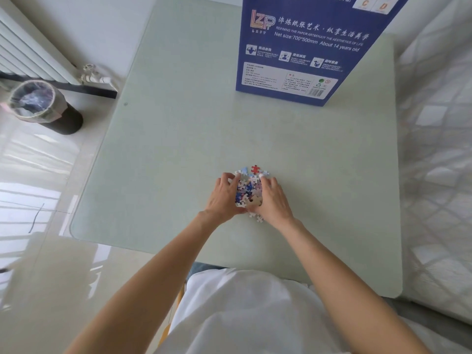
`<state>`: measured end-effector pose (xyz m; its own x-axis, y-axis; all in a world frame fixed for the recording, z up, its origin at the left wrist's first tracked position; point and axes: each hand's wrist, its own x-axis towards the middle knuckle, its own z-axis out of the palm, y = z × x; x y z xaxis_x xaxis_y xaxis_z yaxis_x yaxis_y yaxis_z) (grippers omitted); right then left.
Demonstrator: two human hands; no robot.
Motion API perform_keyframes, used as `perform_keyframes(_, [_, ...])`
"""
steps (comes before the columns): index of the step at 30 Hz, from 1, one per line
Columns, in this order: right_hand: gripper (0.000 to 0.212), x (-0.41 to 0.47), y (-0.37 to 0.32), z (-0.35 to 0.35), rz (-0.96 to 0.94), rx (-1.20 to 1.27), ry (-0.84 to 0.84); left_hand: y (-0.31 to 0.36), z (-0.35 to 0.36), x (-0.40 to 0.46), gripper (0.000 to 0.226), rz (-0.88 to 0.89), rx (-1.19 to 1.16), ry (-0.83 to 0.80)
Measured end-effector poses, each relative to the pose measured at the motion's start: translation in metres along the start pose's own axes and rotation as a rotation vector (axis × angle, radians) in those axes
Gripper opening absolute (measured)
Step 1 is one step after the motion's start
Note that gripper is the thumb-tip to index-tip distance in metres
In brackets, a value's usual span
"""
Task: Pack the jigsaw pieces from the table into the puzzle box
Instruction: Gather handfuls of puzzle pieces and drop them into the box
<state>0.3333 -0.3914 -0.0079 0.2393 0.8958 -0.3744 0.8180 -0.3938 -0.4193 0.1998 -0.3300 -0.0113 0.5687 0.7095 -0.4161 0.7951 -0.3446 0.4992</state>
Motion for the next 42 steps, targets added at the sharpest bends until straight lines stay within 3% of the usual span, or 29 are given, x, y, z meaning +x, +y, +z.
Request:
perform_keyframes(3, [0.114, 0.013, 0.005, -0.009, -0.062, -0.228, -0.019, -0.001, 0.0, 0.004, 0.093, -0.002, -0.03, 0.007])
perform_keyframes(6, [0.115, 0.021, 0.003, -0.015, -0.134, -0.271, -0.08, -0.004, -0.001, 0.005, 0.086, 0.013, -0.056, -0.005])
perform_keyframes(13, [0.084, 0.016, -0.002, -0.013, -0.116, -0.14, -0.128, -0.005, -0.001, 0.008, 0.073, -0.003, -0.025, -0.027])
perform_keyframes(18, [0.07, 0.014, 0.0, -0.011, -0.07, -0.075, -0.129, -0.009, 0.002, 0.007, 0.051, 0.046, -0.02, 0.024])
perform_keyframes(27, [0.058, 0.005, 0.002, -0.008, -0.051, -0.052, -0.099, -0.005, -0.004, -0.001, 0.025, 0.051, -0.022, 0.05])
perform_keyframes(31, [0.046, 0.003, 0.007, -0.009, -0.087, 0.089, -0.106, -0.006, -0.009, 0.0, 0.018, 0.019, -0.121, -0.004])
perform_keyframes(37, [0.015, -0.004, 0.022, -0.021, -0.078, 0.318, 0.048, -0.005, -0.02, 0.003, 0.018, -0.012, -0.268, 0.031])
perform_keyframes(42, [0.014, -0.009, 0.033, -0.049, -0.015, 0.323, 0.064, -0.001, -0.041, 0.006, 0.019, 0.038, -0.19, 0.073])
